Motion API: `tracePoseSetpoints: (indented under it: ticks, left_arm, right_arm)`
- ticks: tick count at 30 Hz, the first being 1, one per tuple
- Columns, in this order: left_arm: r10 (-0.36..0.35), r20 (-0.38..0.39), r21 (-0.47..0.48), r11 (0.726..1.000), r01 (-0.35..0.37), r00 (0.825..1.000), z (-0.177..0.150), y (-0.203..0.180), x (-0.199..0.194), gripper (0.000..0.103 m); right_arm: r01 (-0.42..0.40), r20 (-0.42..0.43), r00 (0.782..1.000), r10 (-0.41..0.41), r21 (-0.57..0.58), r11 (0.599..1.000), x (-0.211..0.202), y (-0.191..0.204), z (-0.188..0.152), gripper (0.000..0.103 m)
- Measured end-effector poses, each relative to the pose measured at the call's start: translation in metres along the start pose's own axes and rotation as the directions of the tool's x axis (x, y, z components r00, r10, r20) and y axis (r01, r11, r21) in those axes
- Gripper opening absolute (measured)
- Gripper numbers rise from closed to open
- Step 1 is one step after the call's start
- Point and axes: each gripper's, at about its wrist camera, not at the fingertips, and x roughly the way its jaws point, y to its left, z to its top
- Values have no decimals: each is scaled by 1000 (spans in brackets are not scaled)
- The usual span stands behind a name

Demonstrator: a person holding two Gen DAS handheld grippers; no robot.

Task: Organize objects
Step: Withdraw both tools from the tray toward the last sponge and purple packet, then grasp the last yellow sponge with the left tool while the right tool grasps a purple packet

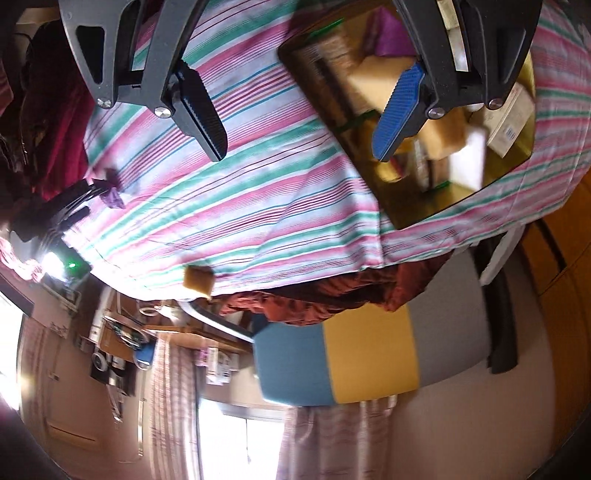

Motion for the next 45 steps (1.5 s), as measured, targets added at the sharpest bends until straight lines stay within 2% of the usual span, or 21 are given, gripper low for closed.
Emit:
tracePoseSetpoints:
  ticks: [5,8,9,10,14,17,20,22,26,30,31,36,41,45]
  left_arm:
    - [-37,-27,38,999,38,999,14,-22,17,82]
    - [-45,-44,60,997,48,998,28,-37,31,82]
    - [-53,-47,62,997,56,997,32,-41,35,82]
    - [-72,-53,65,995,75,996,38,-46,41,82]
    - [-116,-95,63,991,122,989,61,-63,72,80]
    - [-127,-124,70,988,137,984,80,-76,101,80]
    - [-177,-162,41,982,185,971,101,-87,131,80]
    - [-174,-156,57,981,185,972,116,-98,150,81]
    - [-192,-143,105,972,208,971,150,-127,189,87]
    - [-214,-146,141,962,234,966,178,-151,227,103]
    - [-207,-150,160,960,230,967,184,-158,239,103]
    - [-171,-204,235,947,218,964,201,-183,294,103]
    - [-187,-237,250,937,246,953,210,-204,334,103]
    - [-182,-253,245,938,244,950,216,-214,360,103]
  right_arm:
    - [47,-52,997,-56,-171,984,11,11,5,77]
    - [40,-75,996,-57,-210,977,21,10,11,58]
    - [33,-81,995,-52,-219,975,24,9,12,46]
    - [23,-87,995,-43,-217,976,26,7,13,40]
    - [-55,-56,997,45,-191,980,18,-3,10,38]
    - [-71,-25,997,68,-180,981,10,-7,6,38]
    - [-86,6,996,88,-156,984,4,-12,2,38]
    - [-110,25,993,114,-134,985,-1,-18,0,38]
    - [-172,54,982,179,-112,979,-9,-26,-4,38]
    - [-233,80,967,241,-96,968,-16,-34,-9,38]
    - [-250,86,962,258,-93,964,-18,-37,-10,38]
    - [-304,108,944,313,-90,948,-22,-42,-10,38]
    - [-334,118,932,343,-89,938,-23,-35,-3,38]
    - [-352,131,925,357,-62,934,-22,-41,-3,38]
